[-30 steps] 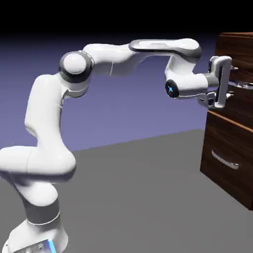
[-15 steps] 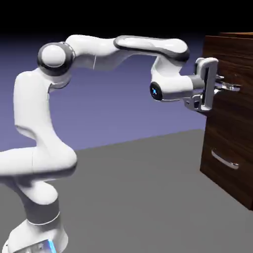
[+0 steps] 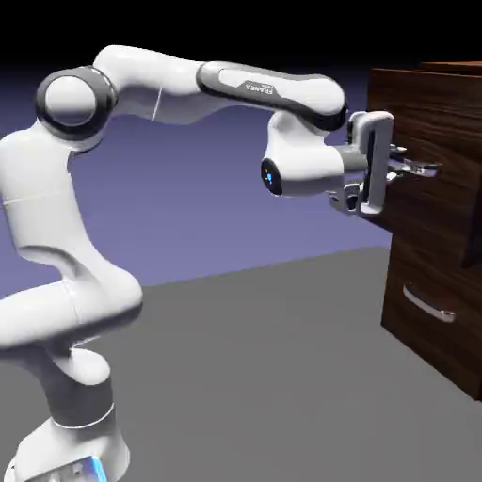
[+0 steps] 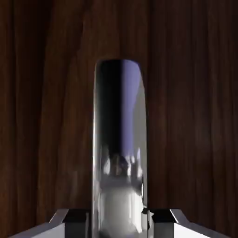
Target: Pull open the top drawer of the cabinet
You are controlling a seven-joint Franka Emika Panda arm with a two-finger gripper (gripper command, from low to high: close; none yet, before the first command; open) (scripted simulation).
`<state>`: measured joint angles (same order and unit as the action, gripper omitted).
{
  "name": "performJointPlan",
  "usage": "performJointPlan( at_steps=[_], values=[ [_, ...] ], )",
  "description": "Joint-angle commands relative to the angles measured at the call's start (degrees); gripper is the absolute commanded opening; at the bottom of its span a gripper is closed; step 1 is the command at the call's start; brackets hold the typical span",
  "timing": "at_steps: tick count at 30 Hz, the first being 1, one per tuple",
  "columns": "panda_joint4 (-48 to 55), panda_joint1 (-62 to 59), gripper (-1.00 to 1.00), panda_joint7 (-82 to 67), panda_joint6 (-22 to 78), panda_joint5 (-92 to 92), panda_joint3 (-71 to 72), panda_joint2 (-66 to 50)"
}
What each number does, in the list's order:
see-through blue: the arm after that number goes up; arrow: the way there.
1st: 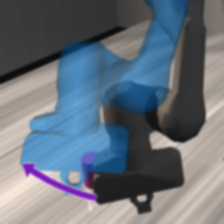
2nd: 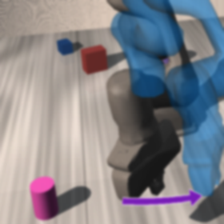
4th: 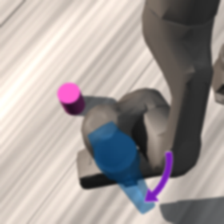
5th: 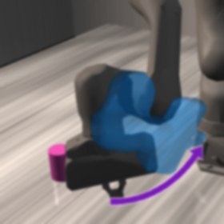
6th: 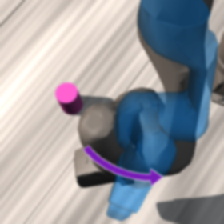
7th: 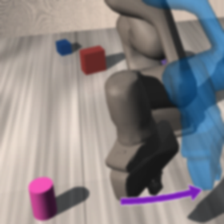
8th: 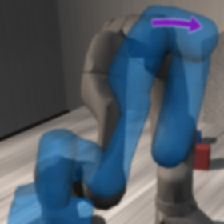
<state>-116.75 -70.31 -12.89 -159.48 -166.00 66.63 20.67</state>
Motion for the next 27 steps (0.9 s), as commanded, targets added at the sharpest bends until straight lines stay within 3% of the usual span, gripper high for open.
performJointPlan(
  at_steps=[1,14,27],
  values=[
    [-0.86,2.08,-1.00,-0.10,0.02,0.00,-1.96,0.24],
    [-12.82,27.40,-1.00,-0.58,0.55,0.42,-25.83,7.12],
    [-17.17,5.84,-1.00,31.37,7.86,13.48,-8.42,25.38]
  ],
)
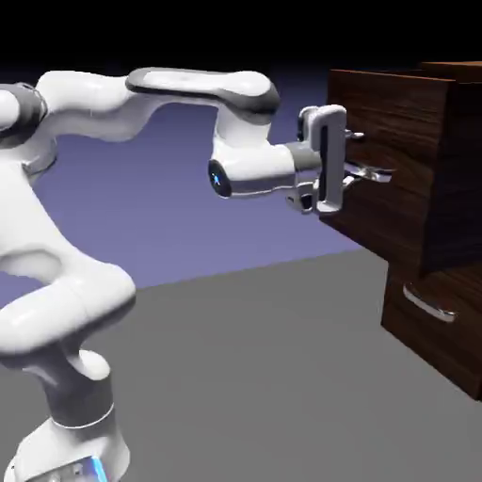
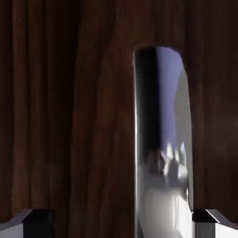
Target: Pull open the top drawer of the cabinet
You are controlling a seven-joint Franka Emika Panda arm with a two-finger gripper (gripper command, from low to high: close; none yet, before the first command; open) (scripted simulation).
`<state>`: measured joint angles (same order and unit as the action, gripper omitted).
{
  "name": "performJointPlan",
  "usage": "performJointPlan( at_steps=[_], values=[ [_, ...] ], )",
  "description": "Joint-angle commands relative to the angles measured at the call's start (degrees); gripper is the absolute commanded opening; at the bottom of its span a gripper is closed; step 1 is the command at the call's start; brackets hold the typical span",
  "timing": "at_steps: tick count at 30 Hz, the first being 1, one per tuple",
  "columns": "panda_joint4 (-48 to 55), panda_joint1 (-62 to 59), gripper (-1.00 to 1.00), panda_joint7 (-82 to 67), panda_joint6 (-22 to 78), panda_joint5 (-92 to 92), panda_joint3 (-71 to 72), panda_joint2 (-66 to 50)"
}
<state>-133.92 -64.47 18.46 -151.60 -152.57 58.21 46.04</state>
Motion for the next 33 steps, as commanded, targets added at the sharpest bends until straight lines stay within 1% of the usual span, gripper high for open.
performJointPlan(
  at_steps=[1,6,10,12,15,20,22,25,33],
  values=[
    [0.93,-0.29,-1.00,-1.68,-0.48,-0.66,0.43,-1.64],
    [3.52,6.08,-1.00,-14.14,-3.54,-5.68,-4.39,-9.77],
    [3.56,13.82,-1.00,-23.23,-6.04,-9.04,-10.59,-14.45],
    [1.66,17.97,-1.00,-24.54,-6.74,-9.17,-14.07,-13.94],
    [-3.12,23.93,-1.00,-22.86,-7.10,-7.77,-19.29,-9.64],
    [-2.49,33.45,-1.00,-33.99,-9.09,-13.08,-27.91,-13.33],
    [-5.88,35.61,-1.00,-31.52,-9.63,-11.56,-29.68,-9.23],
    [-8.89,33.25,-1.00,-24.36,-8.94,-7.97,-27.48,-4.10],
    [-8.84,17.04,-1.00,-5.27,-3.53,0.42,-13.42,2.10]
  ],
)
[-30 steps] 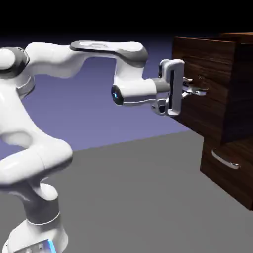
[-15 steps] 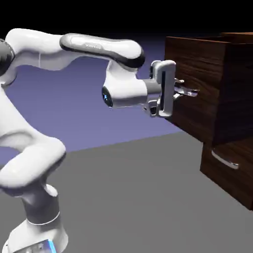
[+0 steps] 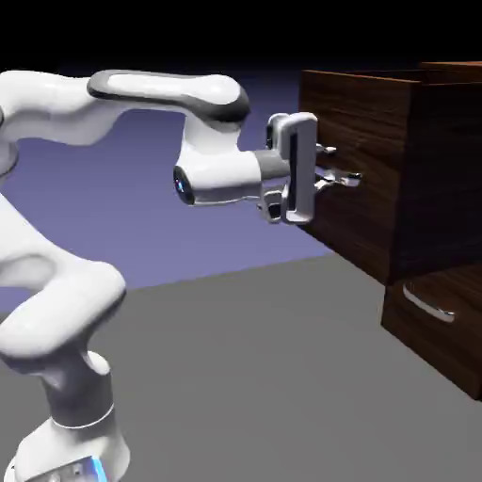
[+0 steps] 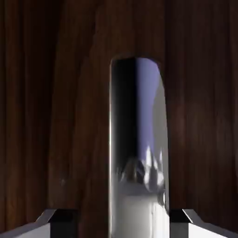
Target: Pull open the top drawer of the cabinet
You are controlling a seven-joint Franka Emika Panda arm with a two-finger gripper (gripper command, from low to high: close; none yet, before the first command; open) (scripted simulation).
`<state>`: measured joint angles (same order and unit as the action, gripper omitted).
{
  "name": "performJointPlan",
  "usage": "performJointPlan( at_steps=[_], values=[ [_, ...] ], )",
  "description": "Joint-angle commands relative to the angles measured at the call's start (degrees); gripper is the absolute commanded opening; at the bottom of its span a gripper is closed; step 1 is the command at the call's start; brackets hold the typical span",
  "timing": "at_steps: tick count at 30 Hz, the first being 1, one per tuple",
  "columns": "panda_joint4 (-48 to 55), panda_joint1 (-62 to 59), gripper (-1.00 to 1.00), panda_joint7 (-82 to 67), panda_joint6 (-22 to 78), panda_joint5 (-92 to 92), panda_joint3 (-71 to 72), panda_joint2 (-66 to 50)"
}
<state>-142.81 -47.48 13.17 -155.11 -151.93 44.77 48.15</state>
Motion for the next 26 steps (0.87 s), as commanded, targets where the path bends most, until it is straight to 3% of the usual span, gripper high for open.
performJointPlan(
  at_steps=[1,16,19,20,26],
  values=[
    [0.02,-1.98,-1.00,2.50,0.85,0.84,1.75,0.91],
    [-5.61,-22.58,-1.00,37.48,18.61,8.99,14.30,28.74],
    [-9.84,-19.99,-1.00,40.81,20.10,11.52,12.54,33.10],
    [-9.84,-19.99,1.00,40.81,20.10,11.52,12.54,33.10],
    [-17.13,-11.47,1.00,42.97,18.73,17.19,7.65,37.26]
  ],
)
